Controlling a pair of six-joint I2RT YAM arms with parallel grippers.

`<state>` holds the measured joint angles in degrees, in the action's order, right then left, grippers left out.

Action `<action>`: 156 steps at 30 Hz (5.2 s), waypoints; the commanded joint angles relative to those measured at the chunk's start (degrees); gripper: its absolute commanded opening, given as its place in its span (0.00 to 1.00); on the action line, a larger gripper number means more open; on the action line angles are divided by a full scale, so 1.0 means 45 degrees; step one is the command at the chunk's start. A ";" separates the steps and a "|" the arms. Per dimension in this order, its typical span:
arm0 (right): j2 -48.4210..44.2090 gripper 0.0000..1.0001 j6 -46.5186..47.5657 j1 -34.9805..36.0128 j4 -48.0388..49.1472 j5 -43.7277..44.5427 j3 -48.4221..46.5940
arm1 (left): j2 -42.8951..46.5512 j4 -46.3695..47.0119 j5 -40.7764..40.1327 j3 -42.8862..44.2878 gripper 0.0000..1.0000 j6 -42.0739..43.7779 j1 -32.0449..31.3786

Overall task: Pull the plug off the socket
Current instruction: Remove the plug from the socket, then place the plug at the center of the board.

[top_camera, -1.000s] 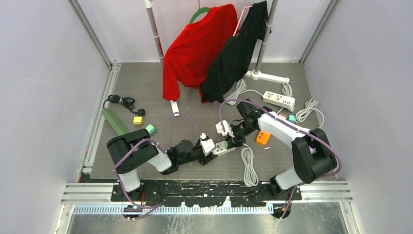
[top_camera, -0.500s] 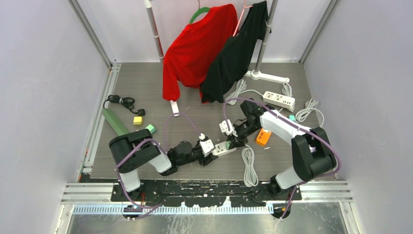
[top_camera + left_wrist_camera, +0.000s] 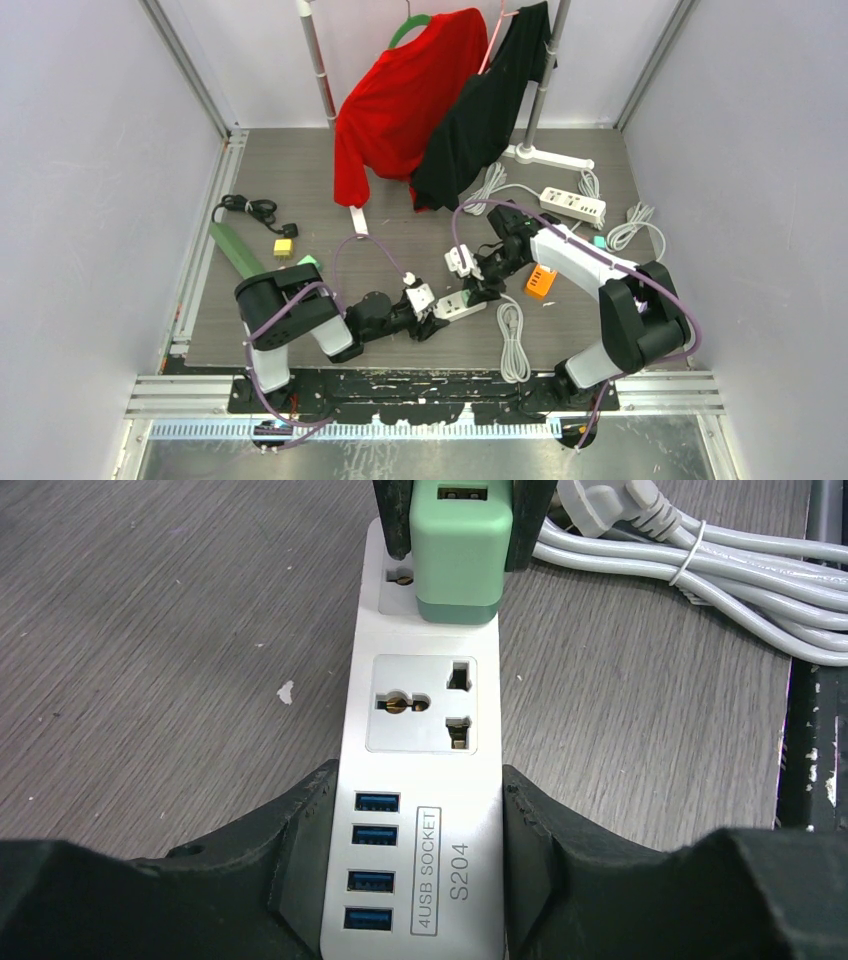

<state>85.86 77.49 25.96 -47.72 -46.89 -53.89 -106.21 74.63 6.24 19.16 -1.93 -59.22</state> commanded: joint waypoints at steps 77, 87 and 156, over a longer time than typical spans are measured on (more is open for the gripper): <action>-0.0636 0.01 0.4197 -0.1905 -0.4180 -0.1666 0.0025 | 0.2330 -0.7733 0.0664 0.1444 0.00 -0.0358 0.0522; -0.1332 0.01 -0.0110 -0.0980 -0.0755 -0.2173 0.0506 | 0.2451 -0.8391 0.0888 0.1753 0.00 -0.0295 0.0541; 0.0313 0.01 -2.0542 -0.2857 0.4924 -0.3658 -0.1163 | 0.2930 -1.9748 -0.7225 1.2153 0.68 -0.3101 -0.1563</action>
<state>87.42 -14.57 12.71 -26.37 -62.11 -57.01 -92.73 -15.51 -25.04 70.78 -17.23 -66.65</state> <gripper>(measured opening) 0.379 0.692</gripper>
